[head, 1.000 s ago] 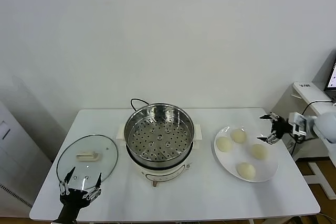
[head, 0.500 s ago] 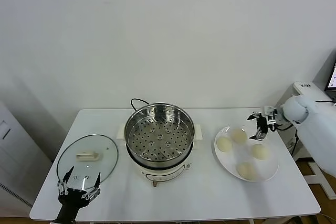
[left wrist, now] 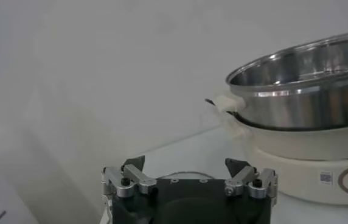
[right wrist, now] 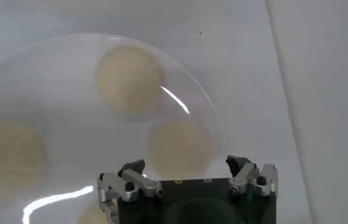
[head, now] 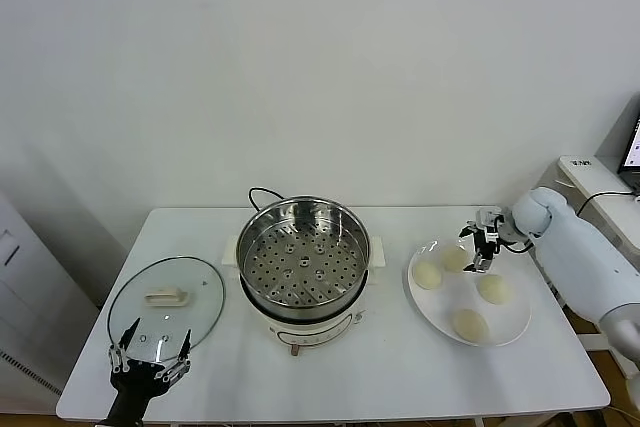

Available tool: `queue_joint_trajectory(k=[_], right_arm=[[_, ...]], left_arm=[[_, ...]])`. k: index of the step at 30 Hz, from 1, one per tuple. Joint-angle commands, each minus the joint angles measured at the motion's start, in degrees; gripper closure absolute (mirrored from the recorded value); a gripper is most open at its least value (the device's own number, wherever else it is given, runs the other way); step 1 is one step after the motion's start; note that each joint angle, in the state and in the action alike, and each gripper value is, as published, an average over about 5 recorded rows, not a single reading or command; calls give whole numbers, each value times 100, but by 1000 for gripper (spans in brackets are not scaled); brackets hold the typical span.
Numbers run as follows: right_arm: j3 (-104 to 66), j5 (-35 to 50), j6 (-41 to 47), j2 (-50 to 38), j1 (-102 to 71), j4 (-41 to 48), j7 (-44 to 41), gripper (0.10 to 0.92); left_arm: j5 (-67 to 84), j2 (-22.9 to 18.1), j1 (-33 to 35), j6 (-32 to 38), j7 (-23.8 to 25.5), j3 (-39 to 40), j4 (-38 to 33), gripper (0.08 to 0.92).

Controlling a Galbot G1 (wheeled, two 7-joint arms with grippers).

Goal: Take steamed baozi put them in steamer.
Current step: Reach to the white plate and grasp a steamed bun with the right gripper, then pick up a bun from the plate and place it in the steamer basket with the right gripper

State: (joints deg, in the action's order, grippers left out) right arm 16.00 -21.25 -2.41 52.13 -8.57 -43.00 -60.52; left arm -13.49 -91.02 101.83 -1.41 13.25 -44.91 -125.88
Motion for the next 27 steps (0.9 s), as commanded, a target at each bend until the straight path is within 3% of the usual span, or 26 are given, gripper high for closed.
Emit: queue_joint_trajectory(k=[1,8,19,27], right_arm=[[66,-107,-69,216,85,347,52,205],[132,-123,-42,275,42,366,90,284],[610,118,123,21,170,-44,113,569],[1999,1061,206,-499,1278,-1107,-50,592]], left_arm=[[2,3,27,14,0,-17,11,177],[18,-1,80,53,-1,-47,10,177],[36,0,147,94,-6,-93,-42,177],[100,1,190,160,-18,-168,-32,177]])
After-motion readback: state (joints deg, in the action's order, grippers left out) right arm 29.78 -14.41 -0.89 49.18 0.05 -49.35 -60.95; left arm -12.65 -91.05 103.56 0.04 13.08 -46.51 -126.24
